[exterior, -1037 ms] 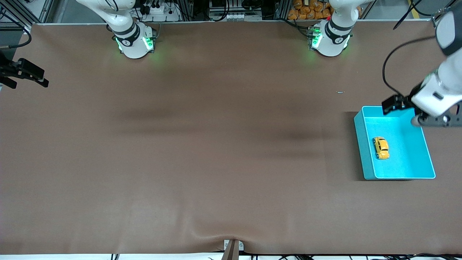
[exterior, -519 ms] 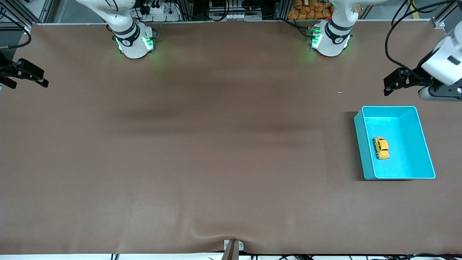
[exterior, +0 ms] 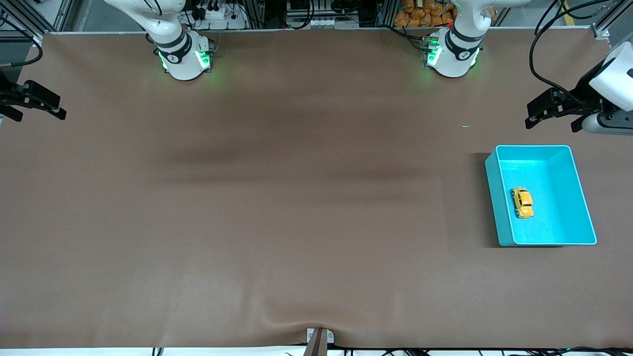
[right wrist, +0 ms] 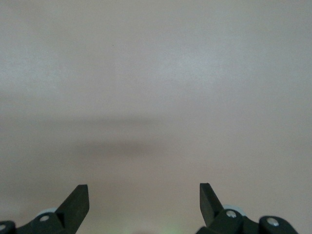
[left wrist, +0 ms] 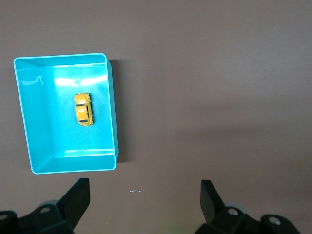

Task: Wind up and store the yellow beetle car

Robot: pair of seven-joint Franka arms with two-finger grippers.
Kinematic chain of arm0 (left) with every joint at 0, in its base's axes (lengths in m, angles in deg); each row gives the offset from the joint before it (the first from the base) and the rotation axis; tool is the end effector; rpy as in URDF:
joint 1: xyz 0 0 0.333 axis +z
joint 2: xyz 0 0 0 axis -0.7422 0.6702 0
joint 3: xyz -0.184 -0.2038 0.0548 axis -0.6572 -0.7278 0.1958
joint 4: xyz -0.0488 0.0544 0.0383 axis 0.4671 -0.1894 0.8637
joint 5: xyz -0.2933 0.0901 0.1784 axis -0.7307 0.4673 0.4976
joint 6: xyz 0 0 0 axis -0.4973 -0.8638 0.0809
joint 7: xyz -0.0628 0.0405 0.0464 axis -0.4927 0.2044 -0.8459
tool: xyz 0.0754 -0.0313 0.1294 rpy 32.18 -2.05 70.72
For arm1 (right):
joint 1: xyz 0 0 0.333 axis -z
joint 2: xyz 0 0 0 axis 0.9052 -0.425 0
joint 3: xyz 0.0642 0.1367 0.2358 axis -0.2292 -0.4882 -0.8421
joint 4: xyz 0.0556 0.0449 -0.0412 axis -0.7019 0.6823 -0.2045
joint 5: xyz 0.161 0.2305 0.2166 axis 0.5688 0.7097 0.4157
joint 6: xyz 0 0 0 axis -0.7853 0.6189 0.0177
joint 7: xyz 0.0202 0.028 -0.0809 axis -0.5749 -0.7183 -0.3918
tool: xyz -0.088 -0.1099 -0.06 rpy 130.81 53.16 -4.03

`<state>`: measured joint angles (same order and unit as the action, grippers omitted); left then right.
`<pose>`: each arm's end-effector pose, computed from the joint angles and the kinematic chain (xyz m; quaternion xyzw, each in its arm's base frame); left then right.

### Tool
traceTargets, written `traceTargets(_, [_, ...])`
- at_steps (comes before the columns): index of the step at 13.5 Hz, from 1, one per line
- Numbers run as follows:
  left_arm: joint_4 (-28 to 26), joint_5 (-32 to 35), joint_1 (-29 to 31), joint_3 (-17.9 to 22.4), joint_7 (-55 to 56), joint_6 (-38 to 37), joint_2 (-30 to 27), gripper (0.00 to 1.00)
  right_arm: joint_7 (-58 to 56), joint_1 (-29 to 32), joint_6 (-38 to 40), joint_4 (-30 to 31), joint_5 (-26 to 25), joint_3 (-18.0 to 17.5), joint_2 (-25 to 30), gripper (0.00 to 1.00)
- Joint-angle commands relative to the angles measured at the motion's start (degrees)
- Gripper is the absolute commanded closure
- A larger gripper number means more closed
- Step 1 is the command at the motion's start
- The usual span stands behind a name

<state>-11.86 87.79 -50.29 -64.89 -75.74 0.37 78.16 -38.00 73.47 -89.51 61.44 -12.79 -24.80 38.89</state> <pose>0.5084 -0.0552 0.5591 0.9992 -0.0341 0.0059 0.0188 0.4779 -0.0465 0.5512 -0.9998 -0.0109 0.0110 0.0105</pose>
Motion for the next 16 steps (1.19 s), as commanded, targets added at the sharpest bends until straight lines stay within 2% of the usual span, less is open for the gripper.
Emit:
traceTargets(1, [1.9, -0.5, 0.1, 0.3, -1.2, -1.5, 1.1, 0.00, 0.5, 1.0, -0.1, -0.1, -0.1, -0.6, 0.1, 0.00])
traceTargets(14, [1.8, -0.3, -0.3, 0.0, -0.6, -1.6, 1.4, 0.00, 0.4, 1.0, -0.2, -0.2, -0.2, -0.6, 0.1, 0.00])
traceTargets(16, [1.7, 1.4, -0.3, -0.2, -0.5, -2.9, 1.2, 0.00, 0.4, 1.0, -0.2, -0.1, -0.2, -0.6, 0.1, 0.00])
